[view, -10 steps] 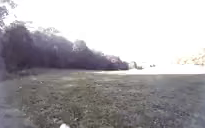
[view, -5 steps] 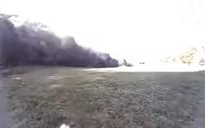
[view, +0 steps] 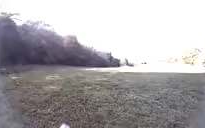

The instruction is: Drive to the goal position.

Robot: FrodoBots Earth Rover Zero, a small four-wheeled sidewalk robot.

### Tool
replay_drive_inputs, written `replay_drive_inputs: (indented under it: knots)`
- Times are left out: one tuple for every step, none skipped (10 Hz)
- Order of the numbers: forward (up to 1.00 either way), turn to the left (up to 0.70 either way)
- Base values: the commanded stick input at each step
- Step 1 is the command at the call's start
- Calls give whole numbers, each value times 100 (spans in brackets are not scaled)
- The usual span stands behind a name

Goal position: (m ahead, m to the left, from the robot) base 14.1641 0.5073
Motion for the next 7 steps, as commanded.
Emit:
replay_drive_inputs:
  knots:
    - [70,0]
    - [70,0]
    - [70,0]
    - [70,0]
    - [70,0]
    - [70,0]
    - [70,0]
